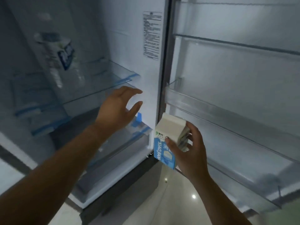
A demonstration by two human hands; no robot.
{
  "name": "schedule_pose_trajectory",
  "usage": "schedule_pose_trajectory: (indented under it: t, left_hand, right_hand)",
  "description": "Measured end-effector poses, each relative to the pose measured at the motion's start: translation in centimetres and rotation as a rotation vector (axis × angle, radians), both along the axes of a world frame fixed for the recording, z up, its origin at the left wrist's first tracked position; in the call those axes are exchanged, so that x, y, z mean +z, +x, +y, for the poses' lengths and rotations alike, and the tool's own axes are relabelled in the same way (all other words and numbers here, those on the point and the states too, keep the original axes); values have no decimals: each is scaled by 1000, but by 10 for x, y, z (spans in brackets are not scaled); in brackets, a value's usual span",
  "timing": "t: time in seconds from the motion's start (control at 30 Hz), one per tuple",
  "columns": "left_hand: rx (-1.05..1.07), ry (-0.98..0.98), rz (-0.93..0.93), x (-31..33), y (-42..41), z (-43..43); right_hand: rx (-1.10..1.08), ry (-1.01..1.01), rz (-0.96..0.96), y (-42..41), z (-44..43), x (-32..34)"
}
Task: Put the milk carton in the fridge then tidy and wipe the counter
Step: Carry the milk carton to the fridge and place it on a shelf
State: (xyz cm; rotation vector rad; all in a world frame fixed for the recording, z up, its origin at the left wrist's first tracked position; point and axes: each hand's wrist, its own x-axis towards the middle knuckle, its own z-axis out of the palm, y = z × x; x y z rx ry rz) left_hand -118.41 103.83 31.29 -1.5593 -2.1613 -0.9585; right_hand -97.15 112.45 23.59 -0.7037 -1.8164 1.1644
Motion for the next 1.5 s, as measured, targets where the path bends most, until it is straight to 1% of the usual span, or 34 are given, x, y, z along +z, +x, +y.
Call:
schedule_pose_trajectory:
  t: [0.17, 0.3, 0.4, 0.53, 0.67, 0.73, 0.8, 0.9, 1.13, 1.33, 1.4, 1.5]
  left_hand:
    - [359, -158, -88, 2, -33, -56]
    - [573, -230, -129, 3, -54, -83]
    - [685, -236, -142, 6, -68, -94]
    - [793, -228, -145, 8, -92, -99]
    - [926, -281, -141, 2, -125, -87]
    - [947, -253, -129, -6, -141, -80]
    - [920, -205, -104, -17, -155, -75]
    - [882, -192, -72, -31, -171, -71]
    - [855, -184, -116, -44, -176, -67]
    - [888, -174, -104, -39, -170, -67]
    - [888, -176, -107, -40, -170, -67]
    - [897, -182, -122, -40, -170, -66]
  right_hand:
    - [255, 29, 17, -66, 10, 25]
    - [378, 110, 43, -120, 20, 40]
    - [434, 185, 72, -157, 24, 56]
    - [491, 180, 103, -205, 29, 76]
    - [481, 182, 112, -253, 37, 95]
    - [475, 165, 112, -275, 42, 100]
    - [463, 155, 118, -294, 48, 101]
    - [433, 149, 124, -317, 57, 102]
    - [384, 129, 154, -362, 66, 91]
    - [403, 170, 250, -360, 62, 68]
    - [411, 239, 237, -356, 63, 62]
    - [424, 248, 229, -358, 66, 60]
